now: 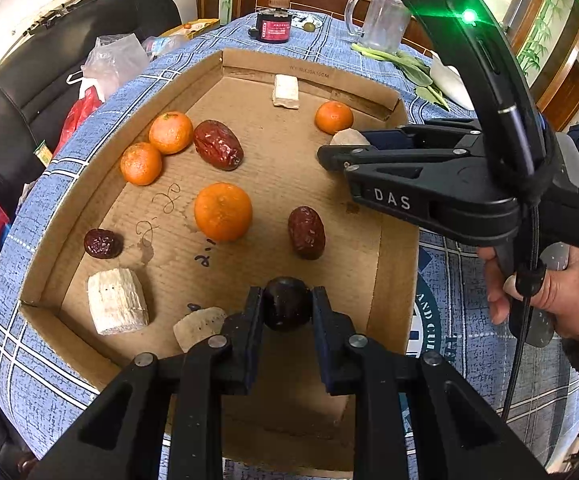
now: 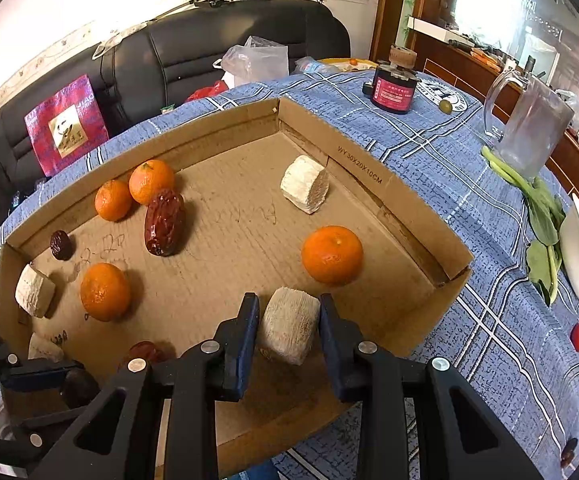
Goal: Organize fruits
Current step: 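Lower the plum and cube into the tray and open both grippers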
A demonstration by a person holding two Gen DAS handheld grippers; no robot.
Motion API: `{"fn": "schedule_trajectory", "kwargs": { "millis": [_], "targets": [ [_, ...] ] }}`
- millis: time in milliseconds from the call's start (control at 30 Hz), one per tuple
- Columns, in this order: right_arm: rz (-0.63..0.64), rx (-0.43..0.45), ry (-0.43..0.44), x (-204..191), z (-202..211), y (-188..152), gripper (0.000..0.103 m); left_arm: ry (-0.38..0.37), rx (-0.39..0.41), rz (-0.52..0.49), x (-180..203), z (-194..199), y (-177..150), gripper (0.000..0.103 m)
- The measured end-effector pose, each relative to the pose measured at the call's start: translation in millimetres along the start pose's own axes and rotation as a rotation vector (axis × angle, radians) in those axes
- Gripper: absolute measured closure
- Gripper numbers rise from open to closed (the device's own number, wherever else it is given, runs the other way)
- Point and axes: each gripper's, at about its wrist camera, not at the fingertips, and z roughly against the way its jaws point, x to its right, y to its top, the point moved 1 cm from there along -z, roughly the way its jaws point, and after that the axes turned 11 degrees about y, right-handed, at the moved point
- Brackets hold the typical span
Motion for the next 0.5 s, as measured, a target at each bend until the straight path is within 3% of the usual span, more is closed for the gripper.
{"fn": "schedule_trajectory", "kwargs": {
  "millis": [100,200,500],
  "targets": [
    [0.002,-0.004,-0.007,-1.6,1.1,-0.2,0.066,-0.002,-0.001,0.000,0.3,1.8,-1.0,0.077],
    [0.004,0.001,-0.014,-2.9,5.0,-1.1,0.062,0.008,0.009,-0.005,1.4,5.6,-2.0,0.067],
    [-0.032,0.060,-0.012,-5.6,36.6,-8.8,0.061,0.028,0.025,0.008,-1.0,19.2,-4.8,0.055]
  ]
}}
